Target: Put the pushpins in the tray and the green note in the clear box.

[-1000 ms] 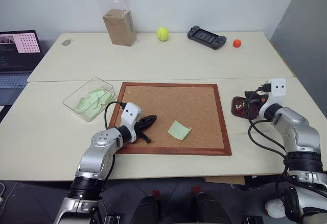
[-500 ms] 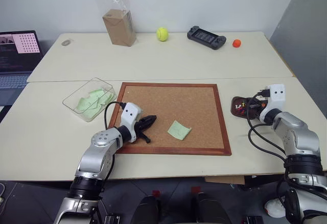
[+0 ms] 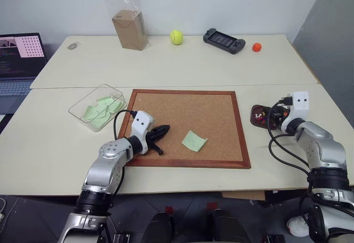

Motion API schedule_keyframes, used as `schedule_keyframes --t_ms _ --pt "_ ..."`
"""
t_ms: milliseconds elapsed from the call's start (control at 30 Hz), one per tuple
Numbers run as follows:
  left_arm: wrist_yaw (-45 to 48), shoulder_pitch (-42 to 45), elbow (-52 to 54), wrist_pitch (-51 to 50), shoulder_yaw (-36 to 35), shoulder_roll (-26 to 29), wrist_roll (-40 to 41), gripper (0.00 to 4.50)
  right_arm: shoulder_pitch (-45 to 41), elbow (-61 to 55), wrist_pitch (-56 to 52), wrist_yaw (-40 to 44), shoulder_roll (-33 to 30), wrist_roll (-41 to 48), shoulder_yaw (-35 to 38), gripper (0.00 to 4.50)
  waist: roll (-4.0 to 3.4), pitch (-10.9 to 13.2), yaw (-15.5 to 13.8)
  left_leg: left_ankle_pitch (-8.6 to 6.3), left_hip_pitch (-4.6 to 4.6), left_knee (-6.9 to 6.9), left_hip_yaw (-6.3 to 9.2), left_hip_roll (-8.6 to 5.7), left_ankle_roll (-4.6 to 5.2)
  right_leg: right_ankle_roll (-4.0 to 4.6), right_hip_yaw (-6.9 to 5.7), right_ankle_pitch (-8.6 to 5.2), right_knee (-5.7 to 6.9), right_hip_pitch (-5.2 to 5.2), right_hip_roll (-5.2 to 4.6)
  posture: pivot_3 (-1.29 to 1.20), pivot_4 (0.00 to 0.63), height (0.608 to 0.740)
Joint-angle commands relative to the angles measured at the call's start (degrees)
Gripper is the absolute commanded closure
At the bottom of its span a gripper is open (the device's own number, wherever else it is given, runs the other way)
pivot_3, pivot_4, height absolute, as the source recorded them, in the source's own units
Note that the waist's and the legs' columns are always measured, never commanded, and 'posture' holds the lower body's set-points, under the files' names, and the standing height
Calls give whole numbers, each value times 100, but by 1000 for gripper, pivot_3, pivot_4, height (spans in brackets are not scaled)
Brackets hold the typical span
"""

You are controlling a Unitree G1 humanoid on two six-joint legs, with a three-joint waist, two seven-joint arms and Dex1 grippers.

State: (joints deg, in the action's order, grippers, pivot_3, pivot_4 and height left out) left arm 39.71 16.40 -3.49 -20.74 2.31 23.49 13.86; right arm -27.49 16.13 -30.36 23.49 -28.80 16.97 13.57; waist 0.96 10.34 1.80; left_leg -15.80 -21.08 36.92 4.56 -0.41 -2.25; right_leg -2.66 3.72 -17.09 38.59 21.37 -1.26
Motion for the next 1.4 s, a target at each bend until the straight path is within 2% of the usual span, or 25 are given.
schedule_keyframes --t_ms 33,67,100,133,300,633,1067,1200,1400 --pt "24 -68 -208 -100 129 9 -102 4500 -4 -106 162 -14 -96 -25 124 1296 0 0 0 0 0 0 0 0 0 0 0 0 0 0 0 0 150 740" --pt "24 -62 -213 -100 130 7 -103 4500 -2 -106 165 -8 -99 -25 125 954 0 0 0 0 0 0 0 0 0 0 0 0 1 0 0 0 150 740" --pt "24 -56 -219 -100 130 5 -104 4500 3 -111 173 1 -104 -25 126 894 0 0 0 0 0 0 0 0 0 0 0 0 1 0 0 0 150 740" --pt "24 -52 -223 -99 130 3 -105 4500 7 -117 184 8 -109 -25 130 618 0 0 0 0 0 1 0 0 0 0 0 0 1 0 0 0 150 740" --pt "27 -37 -243 -93 139 -16 -112 4500 23 -101 303 49 -204 -81 126 618 0 0 -1 0 0 1 0 0 0 0 0 0 1 0 0 0 150 740" --pt "36 -39 -243 -77 150 -33 -111 4500 111 73 970 41 -422 -744 -313 618 -1 0 -1 1 2 1 0 0 1 -1 1 0 3 -1 1 0 150 740" --pt "45 -69 -214 -68 149 -26 -108 4500 25 201 1140 5 -378 -841 -206 618 -1 0 -4 1 2 1 -1 -1 1 0 2 0 2 -1 1 0 150 740" --pt "55 -75 -220 -56 159 -27 -112 4500 -11 1 914 100 -272 -432 87 618 -1 0 -4 1 2 1 -1 -1 1 0 1 0 2 -1 1 0 150 740" --pt "71 -58 -224 -51 153 -28 -99 4500 189 -806 142 920 -376 621 388 618 -2 0 -3 1 2 1 -1 0 1 0 1 0 2 -1 1 0 150 740"
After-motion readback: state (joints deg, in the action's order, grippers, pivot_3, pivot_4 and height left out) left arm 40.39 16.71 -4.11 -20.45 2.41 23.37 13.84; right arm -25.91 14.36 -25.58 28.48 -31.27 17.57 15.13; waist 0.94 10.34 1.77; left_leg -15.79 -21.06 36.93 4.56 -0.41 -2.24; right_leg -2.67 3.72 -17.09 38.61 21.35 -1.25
